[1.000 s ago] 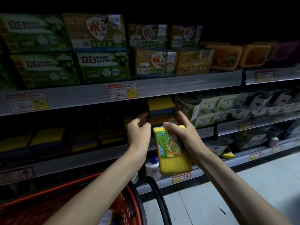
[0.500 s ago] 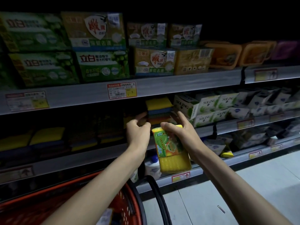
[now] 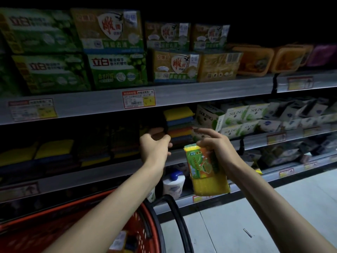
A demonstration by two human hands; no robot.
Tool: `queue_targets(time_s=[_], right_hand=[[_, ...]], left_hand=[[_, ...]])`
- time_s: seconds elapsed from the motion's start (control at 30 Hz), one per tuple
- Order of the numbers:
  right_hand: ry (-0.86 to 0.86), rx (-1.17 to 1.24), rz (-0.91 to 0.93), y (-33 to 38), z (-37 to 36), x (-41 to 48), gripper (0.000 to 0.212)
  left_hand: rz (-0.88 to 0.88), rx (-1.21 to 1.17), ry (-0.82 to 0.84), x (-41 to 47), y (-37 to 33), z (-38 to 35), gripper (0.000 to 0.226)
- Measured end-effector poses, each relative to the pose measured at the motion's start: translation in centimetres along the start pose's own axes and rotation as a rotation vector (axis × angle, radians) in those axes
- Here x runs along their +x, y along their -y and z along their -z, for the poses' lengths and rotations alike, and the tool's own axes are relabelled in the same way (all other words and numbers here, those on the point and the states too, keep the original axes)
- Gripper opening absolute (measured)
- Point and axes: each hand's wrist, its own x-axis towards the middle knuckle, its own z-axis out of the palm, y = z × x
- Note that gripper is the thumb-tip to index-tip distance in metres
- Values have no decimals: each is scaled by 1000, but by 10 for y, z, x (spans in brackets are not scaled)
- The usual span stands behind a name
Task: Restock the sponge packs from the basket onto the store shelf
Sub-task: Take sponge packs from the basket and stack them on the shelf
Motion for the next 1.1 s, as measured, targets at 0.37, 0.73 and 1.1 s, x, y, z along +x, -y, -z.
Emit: queue_targets(time_s=[0.37, 0.73, 1.1], right_hand=[[-157, -418, 51, 5, -21, 11, 62], [-118, -319, 28, 12, -27, 11, 33], [-105, -329, 28, 8, -24, 8, 61]], left_hand=[[63, -67, -47, 6, 7, -8, 10], [-10, -57, -31, 4, 7, -16, 18], [-44, -37, 16, 6, 8, -14, 23]])
